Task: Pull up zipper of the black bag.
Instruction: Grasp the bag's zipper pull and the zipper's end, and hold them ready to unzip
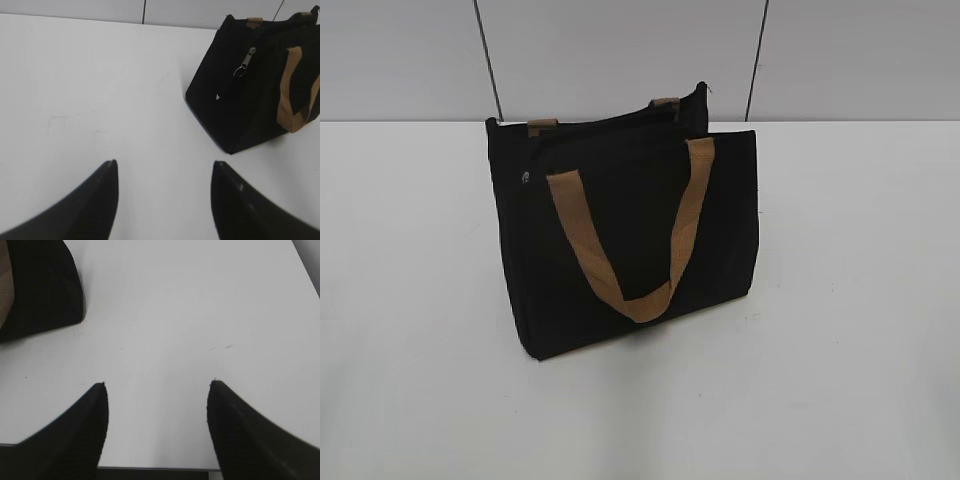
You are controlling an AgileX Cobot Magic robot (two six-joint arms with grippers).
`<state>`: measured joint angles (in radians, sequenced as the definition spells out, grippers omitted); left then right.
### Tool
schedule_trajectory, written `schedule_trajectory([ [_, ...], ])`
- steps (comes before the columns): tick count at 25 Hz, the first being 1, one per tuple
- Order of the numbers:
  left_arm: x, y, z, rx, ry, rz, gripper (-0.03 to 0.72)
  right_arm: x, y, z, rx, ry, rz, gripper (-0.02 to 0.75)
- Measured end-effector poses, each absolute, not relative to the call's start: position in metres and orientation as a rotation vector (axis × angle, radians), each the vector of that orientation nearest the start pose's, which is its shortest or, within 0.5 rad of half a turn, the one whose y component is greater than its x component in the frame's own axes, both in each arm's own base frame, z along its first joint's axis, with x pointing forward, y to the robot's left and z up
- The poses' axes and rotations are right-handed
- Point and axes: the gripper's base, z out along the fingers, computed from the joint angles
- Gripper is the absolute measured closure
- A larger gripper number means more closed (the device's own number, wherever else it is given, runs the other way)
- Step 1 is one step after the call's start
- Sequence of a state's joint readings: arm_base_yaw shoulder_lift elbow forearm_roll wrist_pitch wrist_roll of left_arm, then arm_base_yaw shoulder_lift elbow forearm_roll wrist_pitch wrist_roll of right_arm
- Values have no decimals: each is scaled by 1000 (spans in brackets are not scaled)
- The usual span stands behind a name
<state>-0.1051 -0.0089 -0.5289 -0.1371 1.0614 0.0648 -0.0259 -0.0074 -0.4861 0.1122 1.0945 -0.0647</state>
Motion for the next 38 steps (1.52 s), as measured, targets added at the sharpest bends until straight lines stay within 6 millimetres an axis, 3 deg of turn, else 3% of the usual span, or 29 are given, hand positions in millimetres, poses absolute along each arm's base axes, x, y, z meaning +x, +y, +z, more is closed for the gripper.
schedule_trajectory([
  [38, -11, -10, 288, 179, 1983, -187, 243, -6, 9, 271, -47, 2079, 80, 254],
])
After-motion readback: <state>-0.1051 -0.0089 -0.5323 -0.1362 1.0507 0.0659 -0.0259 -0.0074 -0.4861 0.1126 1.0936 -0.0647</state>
